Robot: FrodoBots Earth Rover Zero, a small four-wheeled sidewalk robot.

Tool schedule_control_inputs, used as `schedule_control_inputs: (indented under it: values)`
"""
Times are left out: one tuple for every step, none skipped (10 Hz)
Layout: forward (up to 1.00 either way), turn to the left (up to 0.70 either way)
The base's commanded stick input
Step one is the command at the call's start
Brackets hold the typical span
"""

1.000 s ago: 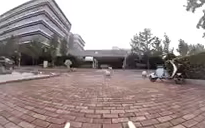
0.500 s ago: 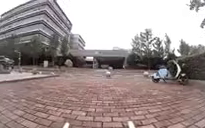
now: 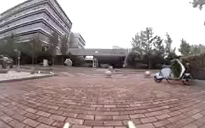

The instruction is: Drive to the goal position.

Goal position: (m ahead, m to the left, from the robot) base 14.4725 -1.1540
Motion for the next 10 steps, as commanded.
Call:
schedule_control_inputs:
  values:
    - [0.45,0.00]
    - [0.45,0.00]
    - [0.45,0.00]
    - [0.45,0.00]
    - [0.45,0.00]
    - [0.45,0.00]
    - [0.45,0.00]
    - [0.45,-0.04]
    - [0.45,-0.20]
    - [0.45,-0.27]
